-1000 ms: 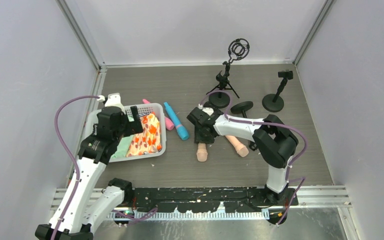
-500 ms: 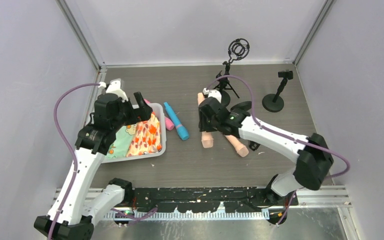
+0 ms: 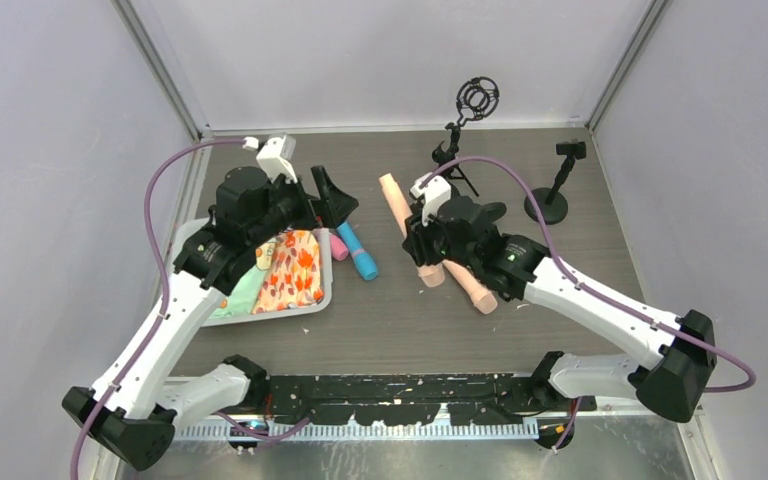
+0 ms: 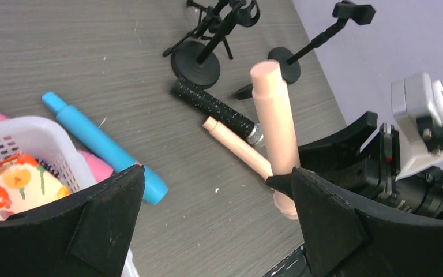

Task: Attach the microphones to the stand

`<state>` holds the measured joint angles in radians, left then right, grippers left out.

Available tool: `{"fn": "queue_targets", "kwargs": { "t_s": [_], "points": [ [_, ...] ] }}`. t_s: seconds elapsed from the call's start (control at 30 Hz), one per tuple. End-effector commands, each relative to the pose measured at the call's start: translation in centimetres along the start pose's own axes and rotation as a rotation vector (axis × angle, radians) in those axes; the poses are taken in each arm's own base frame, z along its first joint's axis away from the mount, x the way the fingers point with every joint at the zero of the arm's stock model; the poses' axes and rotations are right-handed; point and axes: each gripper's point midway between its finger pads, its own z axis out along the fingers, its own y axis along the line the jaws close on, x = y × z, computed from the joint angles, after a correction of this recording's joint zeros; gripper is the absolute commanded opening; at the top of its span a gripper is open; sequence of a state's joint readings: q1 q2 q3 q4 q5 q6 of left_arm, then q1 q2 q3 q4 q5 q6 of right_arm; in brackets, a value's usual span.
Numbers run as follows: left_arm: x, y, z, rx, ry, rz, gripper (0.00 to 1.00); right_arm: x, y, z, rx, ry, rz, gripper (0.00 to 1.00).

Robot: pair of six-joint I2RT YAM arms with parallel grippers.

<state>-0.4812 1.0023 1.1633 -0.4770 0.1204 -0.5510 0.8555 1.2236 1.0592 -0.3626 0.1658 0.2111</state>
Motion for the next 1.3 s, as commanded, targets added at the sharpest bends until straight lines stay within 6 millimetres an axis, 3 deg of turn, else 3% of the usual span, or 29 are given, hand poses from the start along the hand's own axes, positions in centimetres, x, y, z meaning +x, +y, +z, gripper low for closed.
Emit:
{"fn": "queue_targets", "kwargs": {
  "t_s": [0.0, 0.37, 0.63, 0.8, 1.0, 1.27],
  "points": [
    [-4.0, -3.7, -0.5, 0.139, -0.109, 0.024, 1.00, -3.8, 0.8, -2.1, -0.086, -0.159, -0.256, 0.03],
    [-5.7, -7.0, -1.6, 0.262, -0.049, 0.187, 1.00, -4.6, 0.3, -4.7, -0.164, -0.268, -1.075, 0.01],
    [-3.2, -8.8, -1.7, 0.410, 0.119, 0.271, 0.99, -7.6, 0.2, -5.6, -0.150, -0.269, -1.461, 0.01],
    [-1.3, -8.7, -1.5, 0.457, 0.191, 0.306, 0.98, -9.8, 1.4, -6.2, -0.158, -0.336, -1.620, 0.01],
    [0.8, -9.0, -1.0, 0.499, 0.274, 0.328, 0.97, -11.5, 2.0, -5.5, -0.150, -0.359, -1.734, 0.01],
    [3.4, -9.0, 0.0, 0.490, 0.358, 0.345, 0.91, -13.4, 2.9, -5.3, -0.124, -0.405, -1.780, 0.01]
  ]
}}
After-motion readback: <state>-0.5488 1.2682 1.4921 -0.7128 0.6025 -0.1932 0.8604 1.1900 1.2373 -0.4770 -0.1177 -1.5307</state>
